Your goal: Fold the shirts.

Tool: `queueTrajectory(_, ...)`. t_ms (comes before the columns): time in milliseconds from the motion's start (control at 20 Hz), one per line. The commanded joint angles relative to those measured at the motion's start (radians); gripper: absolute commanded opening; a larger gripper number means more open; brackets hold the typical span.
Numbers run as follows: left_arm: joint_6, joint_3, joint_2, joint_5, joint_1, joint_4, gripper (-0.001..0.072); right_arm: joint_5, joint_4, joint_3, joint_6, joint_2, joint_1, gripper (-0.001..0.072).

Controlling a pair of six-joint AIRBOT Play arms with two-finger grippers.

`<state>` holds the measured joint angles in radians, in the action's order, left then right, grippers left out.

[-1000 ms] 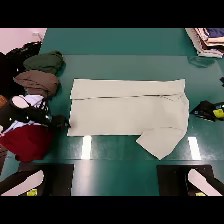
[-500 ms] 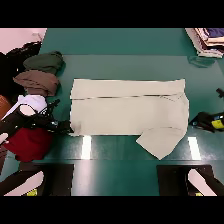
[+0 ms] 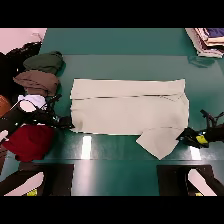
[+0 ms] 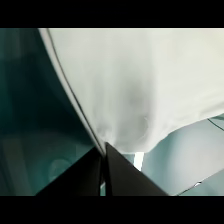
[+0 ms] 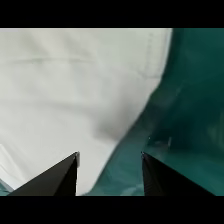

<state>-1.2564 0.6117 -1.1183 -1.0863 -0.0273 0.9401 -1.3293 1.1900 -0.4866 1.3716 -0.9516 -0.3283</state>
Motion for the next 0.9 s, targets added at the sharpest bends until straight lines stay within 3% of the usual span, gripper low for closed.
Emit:
queueTrajectory(0, 0.000, 0.007, 0.001, 0.002, 0.001, -0.004, 0.0029, 0.111, -0.066, 0.039, -0.001, -0.003, 0.045, 0.0376)
queueTrajectory(100, 0.000, 0.007, 0.001, 0.002, 0.000, -0.003, 0.0029, 0.126, -0.065, 0.039, -0.001, -0.003, 0.092, 0.0298)
queueTrajectory(200, 0.001, 0.008, 0.001, -0.005, 0.000, 0.002, 0.0029, 0.111, -0.061, 0.038, -0.004, -0.002, 0.128, 0.0019)
queueTrajectory(400, -0.004, 0.024, 0.097, -0.098, 0.000, 0.093, 0.0028, -0.078, 0.094, 0.013, -0.022, 0.093, 0.143, 0.0017)
queueTrajectory(650, -0.084, -0.083, 0.346, -0.323, 0.001, 0.153, 0.0028, -0.366, 0.314, -0.068, -0.019, 0.395, 0.143, 0.0017)
queueTrajectory(750, -0.110, -0.106, 0.425, -0.386, 0.001, 0.152, 0.0028, -0.411, 0.323, -0.116, -0.019, 0.478, 0.143, 0.0017)
queueTrajectory(850, -0.110, -0.066, 0.454, -0.364, 0.001, 0.151, 0.0028, -0.388, 0.312, -0.184, -0.019, 0.500, 0.143, 0.0016)
